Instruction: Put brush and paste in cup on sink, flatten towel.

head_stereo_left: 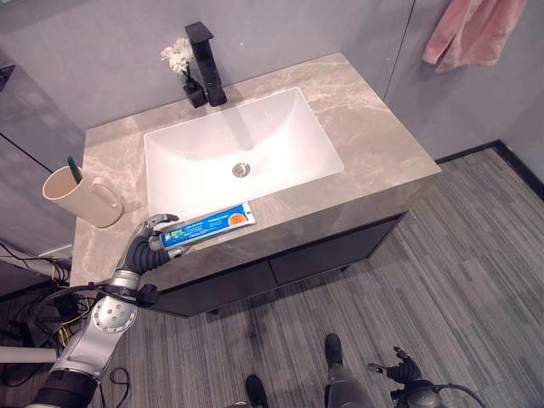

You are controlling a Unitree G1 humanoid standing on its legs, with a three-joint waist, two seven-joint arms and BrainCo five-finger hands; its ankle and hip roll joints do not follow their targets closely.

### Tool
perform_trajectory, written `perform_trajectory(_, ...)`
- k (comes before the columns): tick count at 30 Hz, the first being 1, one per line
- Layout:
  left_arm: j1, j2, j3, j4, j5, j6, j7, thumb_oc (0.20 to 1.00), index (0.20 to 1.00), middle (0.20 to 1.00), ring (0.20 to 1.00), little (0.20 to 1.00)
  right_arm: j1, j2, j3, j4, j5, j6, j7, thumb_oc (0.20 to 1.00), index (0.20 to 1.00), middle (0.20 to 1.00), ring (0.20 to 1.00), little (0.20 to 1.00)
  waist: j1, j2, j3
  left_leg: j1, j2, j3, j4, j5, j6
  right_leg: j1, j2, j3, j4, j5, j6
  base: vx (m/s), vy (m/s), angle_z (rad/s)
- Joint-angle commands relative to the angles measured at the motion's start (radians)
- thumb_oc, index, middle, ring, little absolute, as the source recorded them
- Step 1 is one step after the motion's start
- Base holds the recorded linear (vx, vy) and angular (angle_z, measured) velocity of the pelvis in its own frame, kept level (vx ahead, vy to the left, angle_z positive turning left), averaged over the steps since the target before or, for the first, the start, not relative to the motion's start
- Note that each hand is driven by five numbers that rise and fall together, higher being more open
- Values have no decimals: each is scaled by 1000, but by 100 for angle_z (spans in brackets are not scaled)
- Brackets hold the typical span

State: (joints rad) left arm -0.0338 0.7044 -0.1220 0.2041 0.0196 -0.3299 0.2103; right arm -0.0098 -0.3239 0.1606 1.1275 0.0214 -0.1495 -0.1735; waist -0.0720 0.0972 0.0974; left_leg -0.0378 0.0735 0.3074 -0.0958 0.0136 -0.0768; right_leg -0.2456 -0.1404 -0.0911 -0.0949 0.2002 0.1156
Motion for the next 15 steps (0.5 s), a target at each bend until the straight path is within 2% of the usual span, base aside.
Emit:
perform_trajectory(1, -50, 18, -25, 7, 28, -33, -32, 821, 821, 821, 821, 821, -47, -26, -5, -3, 1, -15, -22, 1000, 1000, 1000, 1000, 1000, -33, 25, 48, -14, 66, -117, 9, 24, -39, 44, -52, -18, 8, -6, 106, 0, 0, 0)
perform_trajectory(3, -48, 22, -32, 12, 38, -33, -35, 818, 818, 818, 818, 818, -47, -24, -6, -2, 0, -16, -25, 1000, 1000, 1000, 1000, 1000, -32, 28, 50, -15, 64, -119, 9, 25, -39, 43, -54, -18, 8, -5, 106, 0, 0, 0)
perform_trajectory(6, -49, 25, -38, 24, 43, -33, -33, 740, 740, 740, 740, 740, -49, -26, -10, 3, 2, -18, -28, 1000, 1000, 1000, 1000, 1000, -34, 30, 51, -17, 62, -119, 9, 25, -38, 42, -54, -18, 8, -5, 105, 0, 0, 0)
perform_trajectory(11, -53, 28, -44, 39, 58, -31, -27, 733, 733, 733, 733, 733, -50, -29, -11, -3, 3, -18, -30, 1000, 1000, 1000, 1000, 1000, -35, 31, 53, -21, 60, -120, 9, 26, -38, 39, -55, -18, 8, -4, 105, 0, 0, 0)
perform_trajectory(13, -59, 28, -54, 58, 78, -26, -22, 689, 689, 689, 689, 689, -52, -31, -14, -4, 6, -18, -33, 1000, 1000, 1000, 1000, 1000, -37, 32, 56, -23, 59, -120, 9, 26, -37, 34, -55, -16, 8, -3, 105, 0, 0, 0)
perform_trajectory(15, -60, 27, -57, 65, 86, -26, -17, 605, 605, 605, 605, 605, -52, -32, -15, -5, 6, -18, -34, 1000, 1000, 1000, 1000, 1000, -37, 32, 57, -23, 59, -119, 9, 25, -37, 34, -56, -15, 8, -3, 106, 0, 0, 0)
